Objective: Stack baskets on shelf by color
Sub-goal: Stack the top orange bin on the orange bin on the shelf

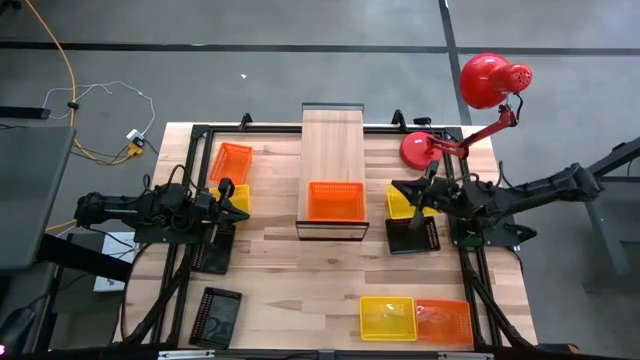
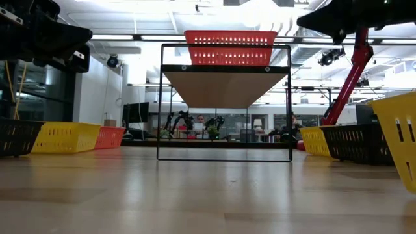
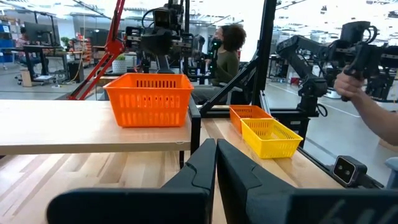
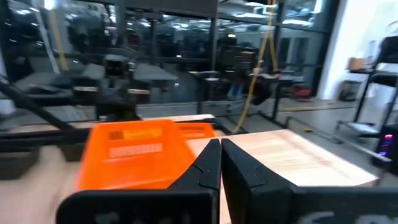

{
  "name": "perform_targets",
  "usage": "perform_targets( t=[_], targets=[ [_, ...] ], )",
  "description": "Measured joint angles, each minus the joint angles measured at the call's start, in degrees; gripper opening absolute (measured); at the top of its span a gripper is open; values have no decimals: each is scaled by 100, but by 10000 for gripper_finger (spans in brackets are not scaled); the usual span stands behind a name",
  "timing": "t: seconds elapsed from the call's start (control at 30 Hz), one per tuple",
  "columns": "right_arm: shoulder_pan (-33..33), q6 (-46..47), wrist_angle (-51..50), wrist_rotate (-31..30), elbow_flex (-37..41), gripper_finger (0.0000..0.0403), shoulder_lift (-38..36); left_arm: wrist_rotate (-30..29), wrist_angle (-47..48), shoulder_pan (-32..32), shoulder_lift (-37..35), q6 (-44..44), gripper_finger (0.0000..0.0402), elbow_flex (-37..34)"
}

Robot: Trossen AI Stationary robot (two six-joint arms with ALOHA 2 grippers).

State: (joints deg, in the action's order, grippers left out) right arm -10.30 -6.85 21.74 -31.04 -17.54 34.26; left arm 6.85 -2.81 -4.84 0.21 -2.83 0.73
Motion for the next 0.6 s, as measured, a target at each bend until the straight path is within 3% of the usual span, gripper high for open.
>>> perform_targets(
  t=[0.43, 0.6],
  targets=[
    [1137, -461, 161, -6, 2, 0, 13, -651, -201, 0, 0, 0, 3, 0],
    [1391, -180, 87, -56, 4, 0, 13, -1058, -188, 0, 0, -19, 3, 0]
  ],
)
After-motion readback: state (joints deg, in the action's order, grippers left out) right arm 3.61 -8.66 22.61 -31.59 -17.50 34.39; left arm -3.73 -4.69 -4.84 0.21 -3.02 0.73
